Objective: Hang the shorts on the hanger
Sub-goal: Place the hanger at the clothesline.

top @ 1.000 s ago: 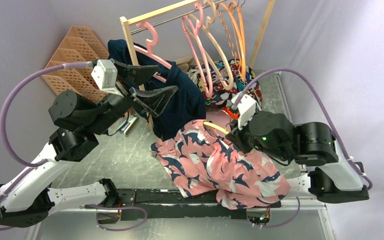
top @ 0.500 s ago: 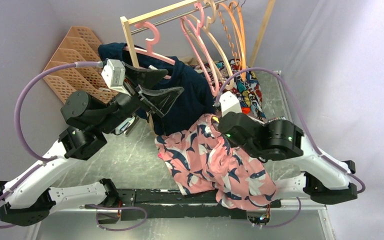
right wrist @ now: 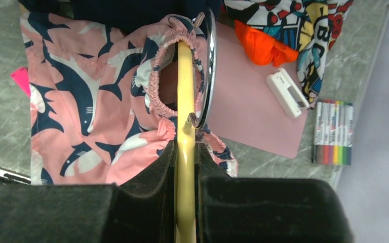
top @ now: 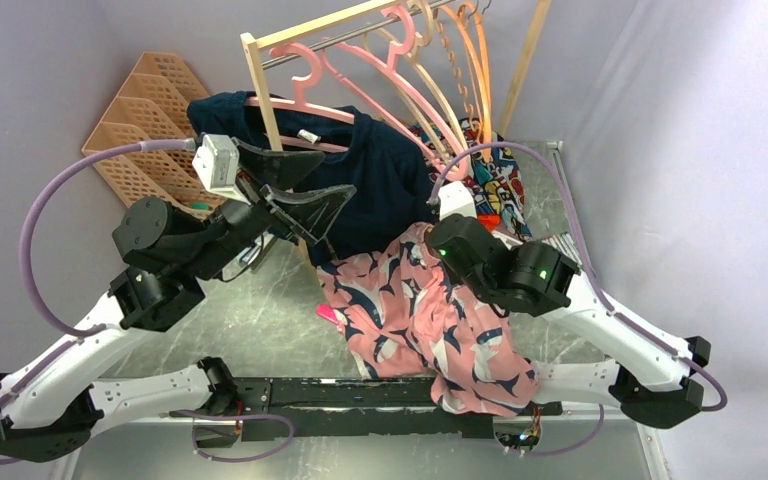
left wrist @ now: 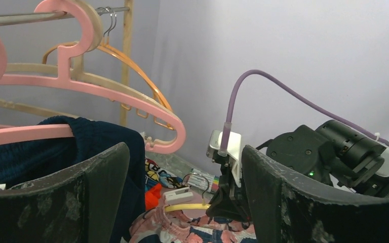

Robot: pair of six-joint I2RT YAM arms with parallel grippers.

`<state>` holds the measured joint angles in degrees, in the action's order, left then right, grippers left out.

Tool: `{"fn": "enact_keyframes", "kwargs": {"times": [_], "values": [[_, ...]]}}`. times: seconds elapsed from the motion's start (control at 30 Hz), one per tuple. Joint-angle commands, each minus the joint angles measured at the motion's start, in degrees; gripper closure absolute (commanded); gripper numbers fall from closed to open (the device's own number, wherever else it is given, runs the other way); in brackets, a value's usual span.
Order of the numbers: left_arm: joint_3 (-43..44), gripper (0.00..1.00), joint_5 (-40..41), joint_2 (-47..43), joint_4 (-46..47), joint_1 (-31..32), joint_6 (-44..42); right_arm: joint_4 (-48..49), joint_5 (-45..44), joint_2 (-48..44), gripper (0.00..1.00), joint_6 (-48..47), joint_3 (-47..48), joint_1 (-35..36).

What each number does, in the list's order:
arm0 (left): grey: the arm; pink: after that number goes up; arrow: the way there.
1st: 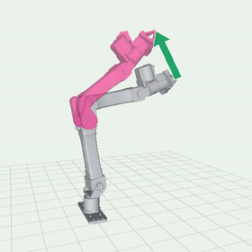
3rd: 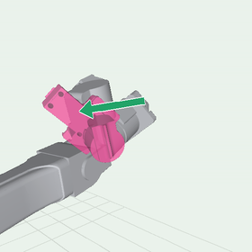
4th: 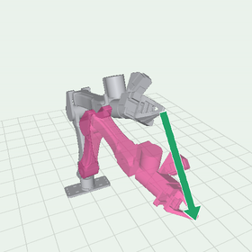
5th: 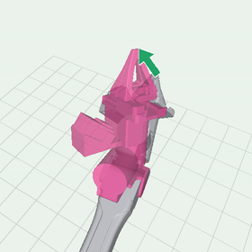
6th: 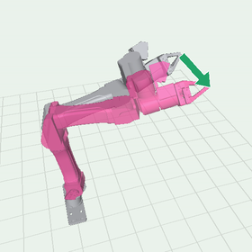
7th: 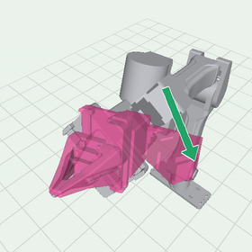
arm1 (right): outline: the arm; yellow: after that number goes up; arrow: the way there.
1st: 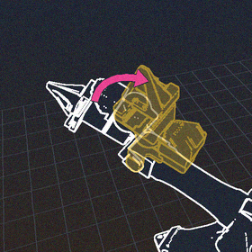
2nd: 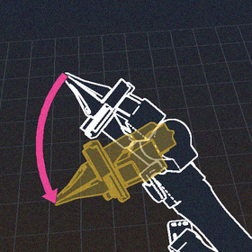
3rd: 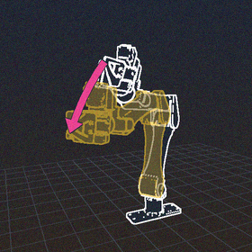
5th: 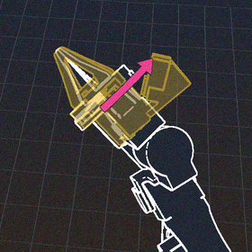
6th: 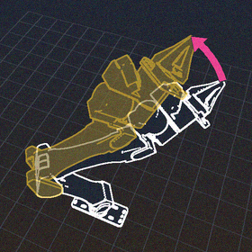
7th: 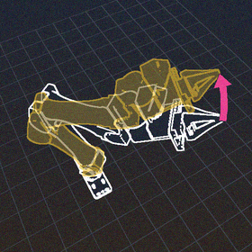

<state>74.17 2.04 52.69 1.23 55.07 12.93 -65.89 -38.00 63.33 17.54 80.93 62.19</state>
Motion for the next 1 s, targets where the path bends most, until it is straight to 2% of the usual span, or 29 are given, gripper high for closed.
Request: {"fn": "enact_keyframes", "kwargs": {"times": [0.0,0.1,0.37,0.53,0.77,0.97], "values": [[-1.7,0.15,1.7,-1.2,0.7,-0.2,0.6,9.3,3.9,-2.9,1.00,-0.4,-4.8,-5.1],[-2.8,0.16,1.9,-1.7,0.4,-0.2,1.2,11.9,4.5,-2.9,1.00,-1.1,-6.9,-9.1],[-6.1,0.16,2.7,-4.2,0.0,-0.2,2.7,23.5,4.4,-7.0,1.00,-2.2,-12.6,-26.3],[-6.7,0.16,3.0,-5.4,-1.2,-0.2,3.1,27.3,1.6,-8.8,1.00,-2.9,-13.3,-33.1],[-7.5,0.16,3.3,-7.4,-2.3,-0.2,3.3,27.6,-5.5,-9.2,1.00,-5.6,-6.0,-36.4],[-7.1,0.16,2.8,-8.7,-3.5,-0.2,3.6,24.5,-8.3,-6.2,1.00,-10.5,9.9,-36.4]]}}
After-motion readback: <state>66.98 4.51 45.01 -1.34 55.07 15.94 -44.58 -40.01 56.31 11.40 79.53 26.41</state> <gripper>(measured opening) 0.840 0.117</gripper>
